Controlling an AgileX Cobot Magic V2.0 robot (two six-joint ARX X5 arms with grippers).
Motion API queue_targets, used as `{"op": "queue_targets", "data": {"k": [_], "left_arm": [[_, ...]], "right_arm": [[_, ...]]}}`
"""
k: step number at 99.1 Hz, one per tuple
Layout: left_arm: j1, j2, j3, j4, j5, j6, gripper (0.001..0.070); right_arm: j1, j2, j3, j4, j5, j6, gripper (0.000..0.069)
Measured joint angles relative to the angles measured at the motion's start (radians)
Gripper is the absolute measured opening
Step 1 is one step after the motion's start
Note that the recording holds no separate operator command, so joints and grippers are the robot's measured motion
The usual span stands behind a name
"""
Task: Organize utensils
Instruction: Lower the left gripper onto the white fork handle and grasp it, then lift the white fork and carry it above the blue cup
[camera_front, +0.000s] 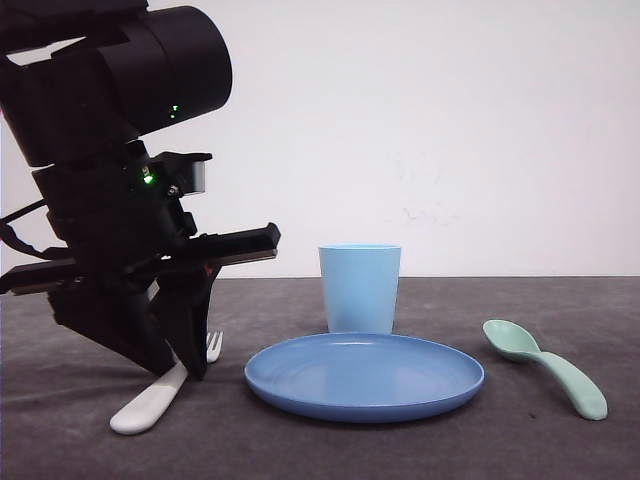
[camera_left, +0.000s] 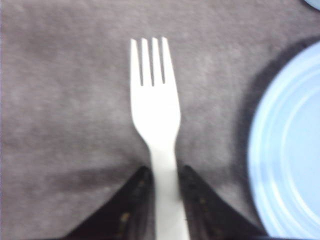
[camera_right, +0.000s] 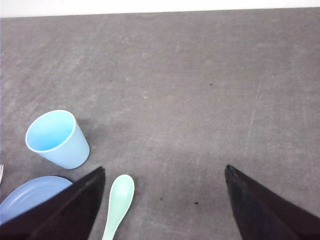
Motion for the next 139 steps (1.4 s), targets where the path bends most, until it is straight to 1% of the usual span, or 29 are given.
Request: {"op": "queue_targets", "data": {"k": [22,39,47,54,62,77,89,99,113,131,139], "left_arm": [[-0.034,0.009,0.021,-0.011,0.021,-0.009,0.0052],[-0.047,0.012,0.065,-0.026,0.024,-0.011,0.0049],[-0.046,0.010,0.080,-0.029,0.011,-0.007,0.0049],[-0.046,-0.005,0.080,-0.054,-0.013,-0.003,0.0049],[-0.046,-0.033,0.080,-0.070,-0.055,0.011,0.0049],[-0.045,-0.119,0.080,-0.046,-0.107,0.037,0.0048],[-0.045,-0.165,0.080,0.042,-0.116,0.083,0.0048],[-0.045,-0.182,0.080,0.130,-0.160,0.130,0.0048],[-0.045,-0.183,0.080,0.282,-0.185,0.199,0.0048],[-0.045,-0.180,0.080,0.565,-0.187,0.301,0.0048],[-0.045,-0.162,0.080,0.692,-0.187,0.330,0.0048]], "right_arm": [[0.000,0.000,0.000,-0.003,0.000,0.000,0.0476],[0.000,0.000,0.000,-0.004,0.000,0.000,0.0476],[0.000,0.000,0.000,-0.004,0.000,0.000,0.0476],[0.000,0.000,0.000,-0.005,0.000,0.000,0.0476],[0.000,0.000,0.000,-0.005,0.000,0.000,0.0476],[0.000,0.000,0.000,-0.005,0.000,0.000,0.0476],[0.000,0.000,0.000,-0.005,0.000,0.000,0.0476],[0.000,0.000,0.000,-0.003,0.000,0.000,0.0476],[0.000,0.000,0.000,0.000,0.000,0.000,0.0476],[0.000,0.000,0.000,0.029,0.002,0.000,0.0476],[0.000,0.000,0.000,0.043,0.002,0.000,0.0476]]}}
